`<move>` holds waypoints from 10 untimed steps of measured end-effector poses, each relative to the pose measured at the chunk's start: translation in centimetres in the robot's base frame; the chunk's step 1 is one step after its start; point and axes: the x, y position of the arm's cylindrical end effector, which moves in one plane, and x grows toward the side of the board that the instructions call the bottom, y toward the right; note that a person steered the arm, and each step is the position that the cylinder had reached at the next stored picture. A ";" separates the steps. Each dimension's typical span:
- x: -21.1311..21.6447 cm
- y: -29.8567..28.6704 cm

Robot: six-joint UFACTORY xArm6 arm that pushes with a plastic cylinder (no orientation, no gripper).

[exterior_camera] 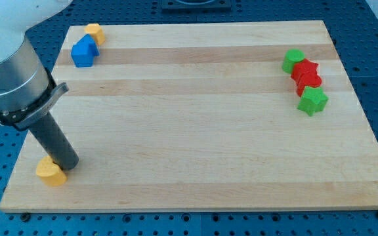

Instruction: Move the yellow hexagon to the center left

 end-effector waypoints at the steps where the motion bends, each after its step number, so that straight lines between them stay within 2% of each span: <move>1: 0.1 0.0; 2: 0.1 -0.1; 3: 0.1 2.5; 5: 4.2 4.9; 6: 6.1 3.3; 7: 6.3 0.7; 9: 6.3 0.1; 10: 6.3 -3.6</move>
